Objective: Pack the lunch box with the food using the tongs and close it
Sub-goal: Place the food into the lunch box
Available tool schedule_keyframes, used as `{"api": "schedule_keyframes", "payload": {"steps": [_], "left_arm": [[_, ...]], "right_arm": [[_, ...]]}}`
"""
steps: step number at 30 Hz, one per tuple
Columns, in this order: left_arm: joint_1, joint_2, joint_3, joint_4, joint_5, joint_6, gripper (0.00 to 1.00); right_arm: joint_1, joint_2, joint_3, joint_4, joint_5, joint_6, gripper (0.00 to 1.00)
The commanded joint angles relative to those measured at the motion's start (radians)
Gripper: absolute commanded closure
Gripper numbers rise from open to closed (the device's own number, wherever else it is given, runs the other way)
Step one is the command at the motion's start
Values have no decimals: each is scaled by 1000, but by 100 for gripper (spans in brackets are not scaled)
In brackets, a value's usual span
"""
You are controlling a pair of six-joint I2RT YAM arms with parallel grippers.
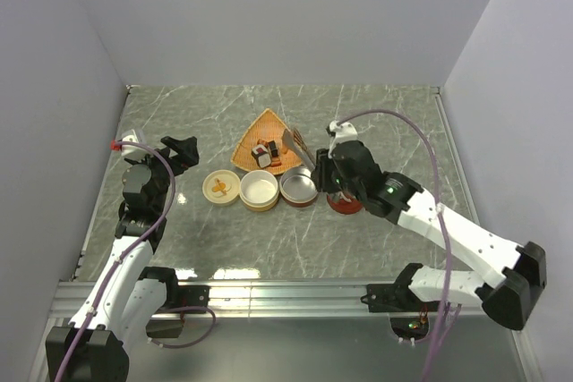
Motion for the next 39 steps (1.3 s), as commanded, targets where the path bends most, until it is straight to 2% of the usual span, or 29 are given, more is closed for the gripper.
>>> {"api": "schedule_keyframes", "payload": {"steps": [1, 9, 19, 22, 39], "left_arm": [[-2, 1, 0, 50, 28, -17, 0], [-2, -22, -2, 44, 27, -20, 1], [-2, -30, -3, 39, 27, -20, 0], [-2, -31, -5, 39, 25, -20, 1], [-2, -23, -6, 47, 30, -23, 0]], "right_arm": [[49, -94, -32, -72, 66, 50, 100], [138, -278, -168, -179, 89, 175, 100], [155, -275, -211, -165, 115, 206, 100], [155, -261, -208, -165, 132, 205, 96], [155, -223, -194, -103, 127, 174, 57]]}}
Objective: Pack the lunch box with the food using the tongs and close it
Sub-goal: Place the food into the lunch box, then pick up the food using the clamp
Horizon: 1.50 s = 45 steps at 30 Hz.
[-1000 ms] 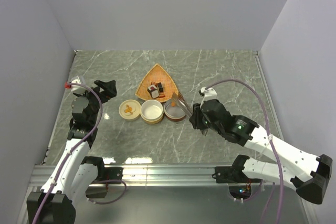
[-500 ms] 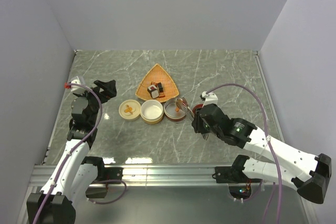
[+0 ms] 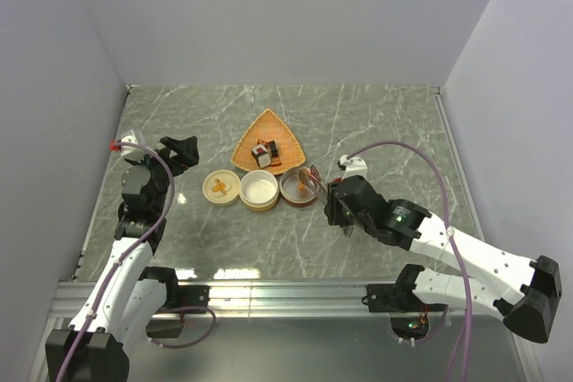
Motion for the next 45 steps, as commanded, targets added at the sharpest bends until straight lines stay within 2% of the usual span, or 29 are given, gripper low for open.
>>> {"api": "schedule_keyframes", "payload": {"steps": [1, 7, 15, 24, 31, 45], "left_arm": [[-2, -9, -8, 47, 17, -8, 1], [-2, -10, -6, 46, 16, -8, 1], [-2, -10, -9, 50, 17, -8, 0], [-2, -10, -11, 50, 16, -10, 0], [-1, -9, -12, 50, 11, -11, 1], [-2, -1, -12, 55, 14, -11, 0]], "right_arm": [[8, -17, 36, 78, 17, -19, 55], [8, -4, 42, 94, 8, -32, 50], [8, 12, 66, 134, 20, -58, 50], [3, 199, 189, 228, 34, -150, 50], [-49, 361, 283, 285, 5, -211, 50], [-135, 523, 343, 354, -107, -259, 51]]}}
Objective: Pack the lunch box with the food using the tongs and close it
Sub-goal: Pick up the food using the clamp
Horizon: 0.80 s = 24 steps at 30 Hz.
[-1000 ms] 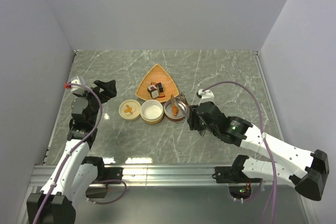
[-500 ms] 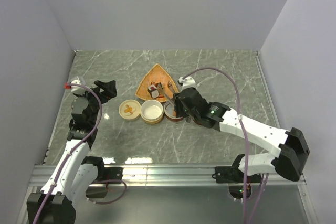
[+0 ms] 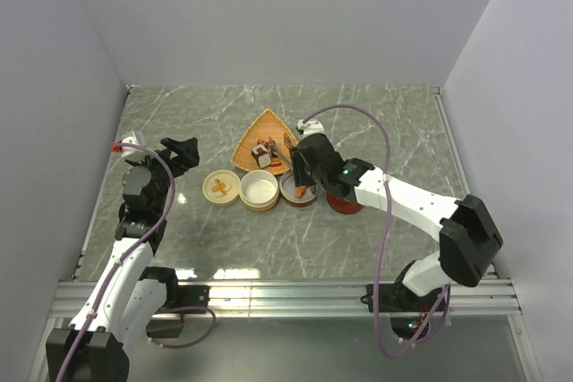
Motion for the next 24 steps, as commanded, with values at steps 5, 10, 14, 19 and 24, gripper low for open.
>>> {"api": "schedule_keyframes", "payload": {"steps": [5, 10, 14, 19, 24], "left_arm": [[-2, 2, 2, 49, 16, -8, 1], [-2, 2, 2, 49, 16, -8, 1], [-2, 2, 1, 50, 16, -8, 0], [-2, 2, 1, 52, 17, -8, 1], [-2, 2, 1, 50, 16, -9, 1]], "right_arm": [[-11, 57, 75, 68, -47, -36, 51], [-17, 92, 89, 58, -41, -39, 51], [-30, 109, 96, 49, -27, -34, 52], [-45, 121, 93, 40, -10, -26, 52], [-53, 134, 93, 43, -25, -26, 53]]}}
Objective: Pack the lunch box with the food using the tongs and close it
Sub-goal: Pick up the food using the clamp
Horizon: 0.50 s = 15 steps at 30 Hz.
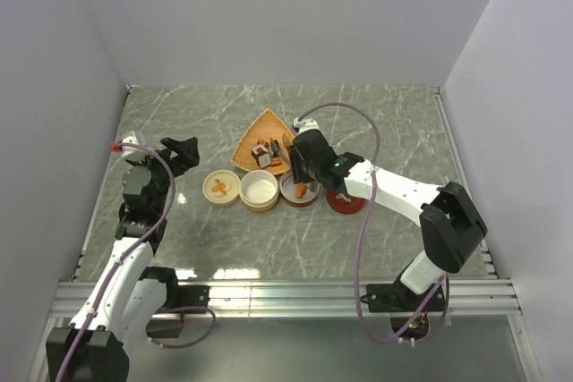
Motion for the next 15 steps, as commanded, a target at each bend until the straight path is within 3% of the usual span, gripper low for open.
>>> {"api": "schedule_keyframes", "payload": {"steps": [1, 9, 15], "left_arm": [[-2, -3, 1, 43, 14, -9, 0], [-2, -6, 1, 39, 11, -8, 0], [-2, -14, 1, 36, 10, -8, 0]], "right_arm": [[-7, 12, 48, 20, 2, -3, 55], [-7, 35, 61, 29, -47, -11, 83], [-3, -45, 49, 6, -21, -3, 89]]}}
